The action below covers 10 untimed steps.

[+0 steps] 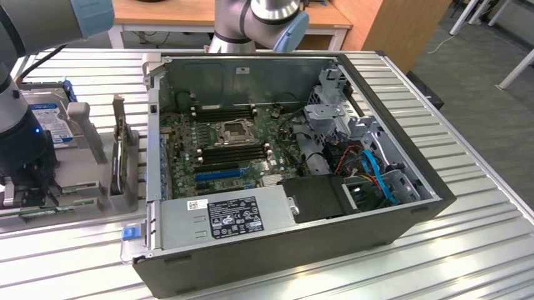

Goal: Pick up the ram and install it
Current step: 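Pick up the ram and move it above insertion slot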

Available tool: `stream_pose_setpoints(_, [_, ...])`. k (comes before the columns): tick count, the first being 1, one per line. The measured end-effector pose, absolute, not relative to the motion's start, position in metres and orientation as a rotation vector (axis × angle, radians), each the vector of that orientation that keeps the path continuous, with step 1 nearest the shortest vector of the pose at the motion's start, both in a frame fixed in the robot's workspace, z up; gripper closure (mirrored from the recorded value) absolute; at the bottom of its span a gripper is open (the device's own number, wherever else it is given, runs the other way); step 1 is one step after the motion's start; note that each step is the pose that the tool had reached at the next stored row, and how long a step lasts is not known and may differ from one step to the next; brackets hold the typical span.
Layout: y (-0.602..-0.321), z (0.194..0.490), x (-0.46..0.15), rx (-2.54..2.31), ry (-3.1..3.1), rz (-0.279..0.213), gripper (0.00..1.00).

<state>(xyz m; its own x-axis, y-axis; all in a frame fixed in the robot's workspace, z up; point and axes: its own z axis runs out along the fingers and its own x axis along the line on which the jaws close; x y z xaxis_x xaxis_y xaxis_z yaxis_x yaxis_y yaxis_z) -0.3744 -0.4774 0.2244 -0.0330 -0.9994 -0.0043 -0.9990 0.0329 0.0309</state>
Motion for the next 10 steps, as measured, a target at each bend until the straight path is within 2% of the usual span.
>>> stream_pose_setpoints(10, [-0.4786, 0.2242, -0.3744, 2.172, -2.244, -0.039, 0.71])
